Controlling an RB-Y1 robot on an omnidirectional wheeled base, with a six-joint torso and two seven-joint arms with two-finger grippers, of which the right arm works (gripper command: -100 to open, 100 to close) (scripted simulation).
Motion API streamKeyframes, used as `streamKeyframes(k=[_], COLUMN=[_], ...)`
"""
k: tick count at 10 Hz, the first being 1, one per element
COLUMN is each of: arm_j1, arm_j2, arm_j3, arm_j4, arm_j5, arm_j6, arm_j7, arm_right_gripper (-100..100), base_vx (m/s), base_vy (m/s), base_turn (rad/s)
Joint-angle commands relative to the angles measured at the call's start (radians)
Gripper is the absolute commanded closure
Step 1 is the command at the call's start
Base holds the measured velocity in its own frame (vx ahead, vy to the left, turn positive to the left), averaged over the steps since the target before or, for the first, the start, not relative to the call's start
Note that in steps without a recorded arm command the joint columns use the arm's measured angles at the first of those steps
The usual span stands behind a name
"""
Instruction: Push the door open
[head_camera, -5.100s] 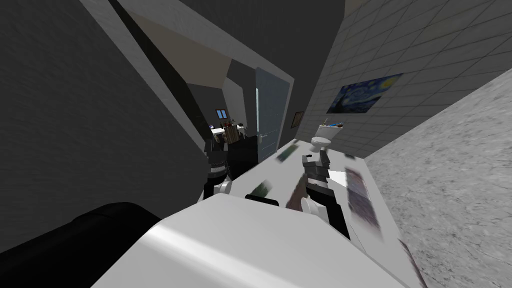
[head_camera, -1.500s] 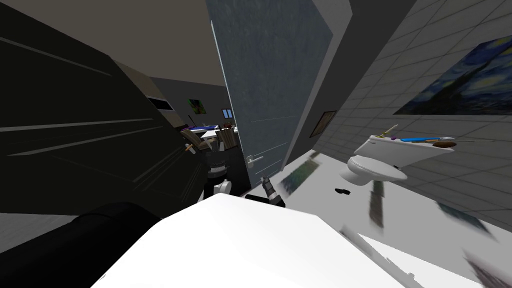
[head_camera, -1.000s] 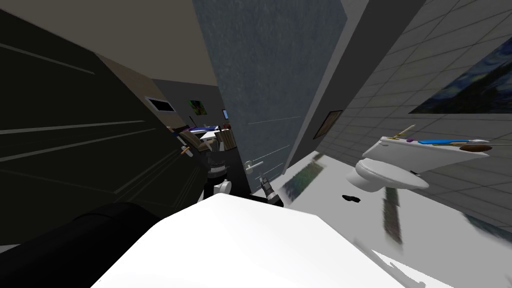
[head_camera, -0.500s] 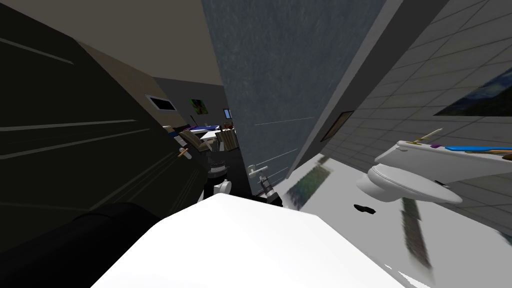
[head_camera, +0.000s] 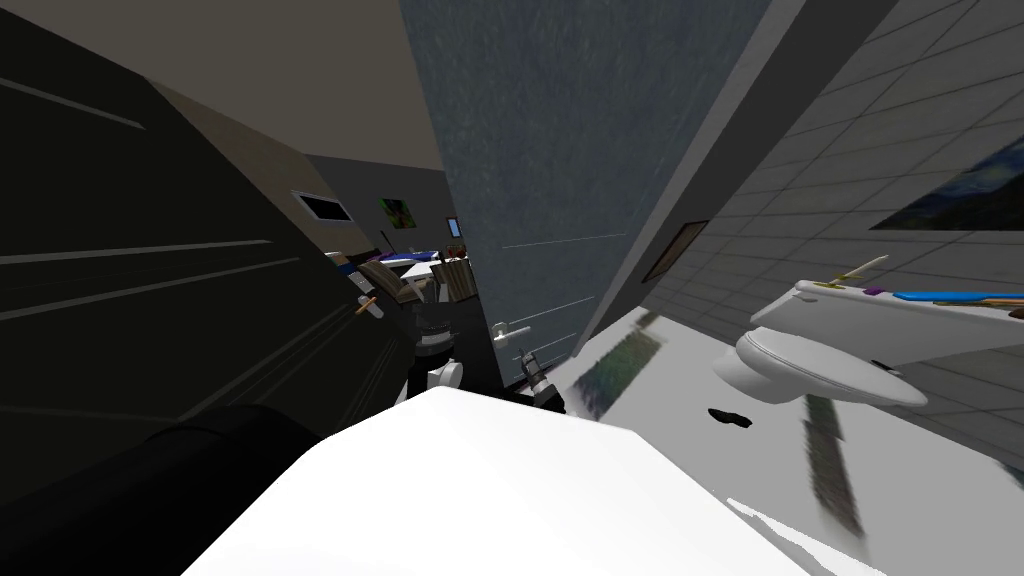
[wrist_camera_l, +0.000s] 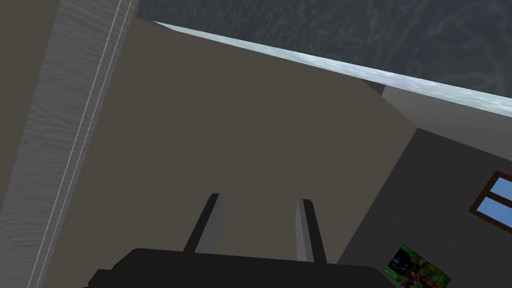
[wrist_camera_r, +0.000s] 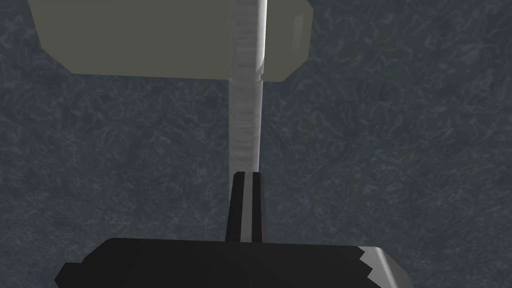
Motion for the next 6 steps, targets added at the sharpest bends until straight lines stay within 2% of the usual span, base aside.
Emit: streamKeyframes(k=[1,2,3,5,6], arm_j1=[0.000,0.000,0.008,0.015,0.014], arm_j2=[0.000,0.000,0.010,0.020,0.017], arm_j3=[0.000,0.000,-0.020,-0.037,-0.030], arm_j4=[0.000,0.000,0.000,-0.001,0.000], arm_j5=[0.000,0.000,-0.003,-0.005,-0.004], arm_j6=[0.000,0.000,-0.002,-0.004,-0.005], arm_j7=[0.000,0.000,0.009,0.018,0.015], arm_right_gripper=[100,100,-100,-100,-100], base_vx=[-0.009,0.000,-0.133,-0.217,-0.099], base_vy=[-0.004,0.000,0.030,0.034,0.021], base_turn=[0.000,0.000,-0.178,-0.158,-0.023])
